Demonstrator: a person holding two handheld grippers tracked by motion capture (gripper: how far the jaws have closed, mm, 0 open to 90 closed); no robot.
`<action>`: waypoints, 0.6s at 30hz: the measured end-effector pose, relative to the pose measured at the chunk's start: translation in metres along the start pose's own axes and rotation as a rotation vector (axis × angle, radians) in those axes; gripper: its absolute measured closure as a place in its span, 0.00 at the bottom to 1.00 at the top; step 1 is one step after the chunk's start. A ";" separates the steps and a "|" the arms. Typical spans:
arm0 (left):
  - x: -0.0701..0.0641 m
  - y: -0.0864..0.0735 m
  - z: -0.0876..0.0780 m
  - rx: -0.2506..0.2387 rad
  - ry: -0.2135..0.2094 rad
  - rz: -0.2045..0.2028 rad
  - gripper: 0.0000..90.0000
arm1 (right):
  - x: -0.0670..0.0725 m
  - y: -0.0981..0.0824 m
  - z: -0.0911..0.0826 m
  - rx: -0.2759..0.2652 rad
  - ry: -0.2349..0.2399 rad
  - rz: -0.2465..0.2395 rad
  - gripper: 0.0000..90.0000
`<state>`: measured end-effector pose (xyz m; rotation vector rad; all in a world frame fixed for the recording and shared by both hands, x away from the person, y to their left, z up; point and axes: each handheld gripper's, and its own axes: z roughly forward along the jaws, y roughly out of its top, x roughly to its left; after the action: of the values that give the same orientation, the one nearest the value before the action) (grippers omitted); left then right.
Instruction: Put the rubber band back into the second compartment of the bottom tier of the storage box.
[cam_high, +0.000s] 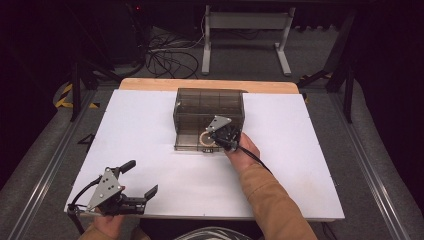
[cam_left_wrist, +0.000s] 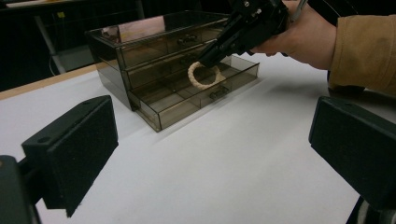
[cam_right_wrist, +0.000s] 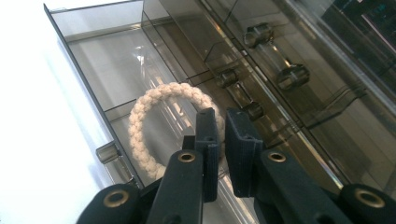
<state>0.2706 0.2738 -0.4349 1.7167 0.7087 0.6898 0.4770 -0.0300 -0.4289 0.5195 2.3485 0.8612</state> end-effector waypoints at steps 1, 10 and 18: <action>0.000 0.000 0.000 0.001 -0.002 -0.001 0.02 | 0.000 0.000 0.000 0.001 -0.002 0.000 0.94; 0.000 0.000 0.000 0.001 -0.001 -0.002 0.02 | 0.002 -0.002 0.002 0.013 0.017 0.002 0.93; 0.000 0.000 0.001 0.000 0.000 -0.001 0.02 | 0.003 -0.002 0.004 0.016 0.033 0.002 0.92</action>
<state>0.2708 0.2733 -0.4352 1.7164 0.7102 0.6889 0.4765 -0.0279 -0.4336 0.5180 2.3869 0.8596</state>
